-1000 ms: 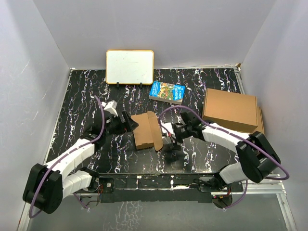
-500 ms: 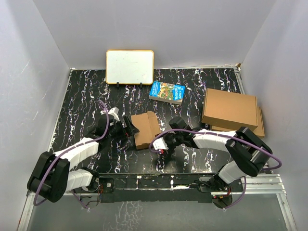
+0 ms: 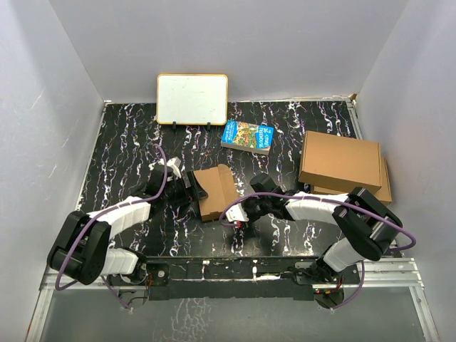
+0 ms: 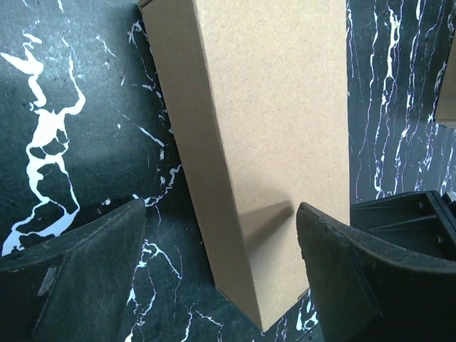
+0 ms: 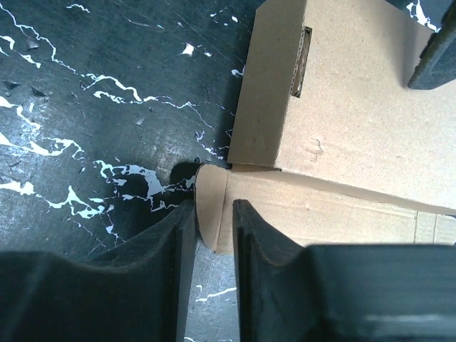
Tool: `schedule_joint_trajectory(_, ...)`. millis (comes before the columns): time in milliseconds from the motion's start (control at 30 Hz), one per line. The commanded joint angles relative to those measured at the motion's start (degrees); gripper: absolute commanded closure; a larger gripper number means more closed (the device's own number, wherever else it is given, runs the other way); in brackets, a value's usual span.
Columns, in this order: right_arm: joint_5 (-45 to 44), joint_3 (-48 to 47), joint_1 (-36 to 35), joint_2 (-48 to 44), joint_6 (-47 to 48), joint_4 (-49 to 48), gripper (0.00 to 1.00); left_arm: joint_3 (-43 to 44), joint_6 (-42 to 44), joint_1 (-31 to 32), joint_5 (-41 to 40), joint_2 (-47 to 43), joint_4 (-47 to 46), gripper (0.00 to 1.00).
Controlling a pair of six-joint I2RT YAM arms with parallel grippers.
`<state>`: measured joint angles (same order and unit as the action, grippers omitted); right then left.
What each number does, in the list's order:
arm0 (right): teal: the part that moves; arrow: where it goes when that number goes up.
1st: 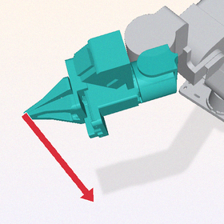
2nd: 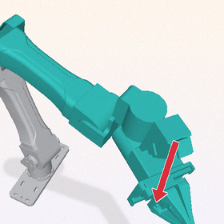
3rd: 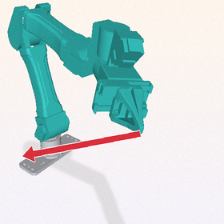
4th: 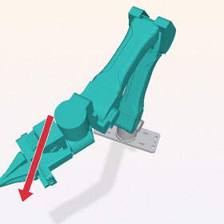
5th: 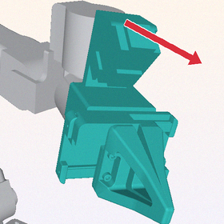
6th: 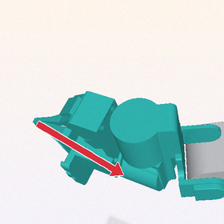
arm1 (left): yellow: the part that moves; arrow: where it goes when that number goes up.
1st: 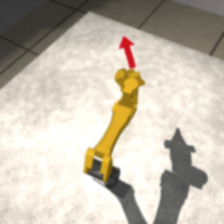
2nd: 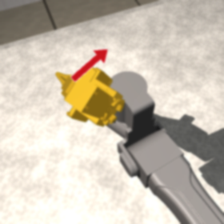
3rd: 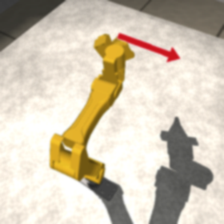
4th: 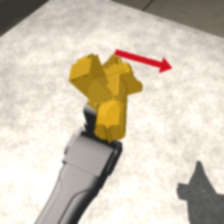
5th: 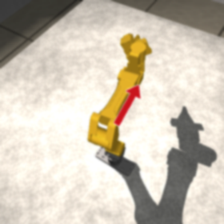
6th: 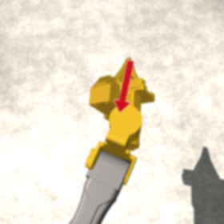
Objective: Fold the paper box
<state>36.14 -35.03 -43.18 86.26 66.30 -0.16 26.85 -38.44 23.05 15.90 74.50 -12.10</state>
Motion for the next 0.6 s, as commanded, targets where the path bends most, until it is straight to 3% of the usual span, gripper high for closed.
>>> schedule_joint_trajectory(0, 2.0, -1.6, -0.4, 0.4, -1.3, -1.7, 0.73, 3.1, 2.7, -0.2, 0.5, 0.5, 1.6, 0.17)
schedule_joint_trajectory(233, 3.0, -3.7, -0.3, 1.3, -5.3, -0.1, 0.87, 4.4, 4.6, -0.2, 0.5, 1.6, 3.1, 0.19)
schedule_joint_trajectory(567, 3.1, -8.0, -0.3, 3.5, -13.2, 2.6, 0.89, 6.4, 7.0, -0.2, 0.6, 2.2, 5.9, 0.19)
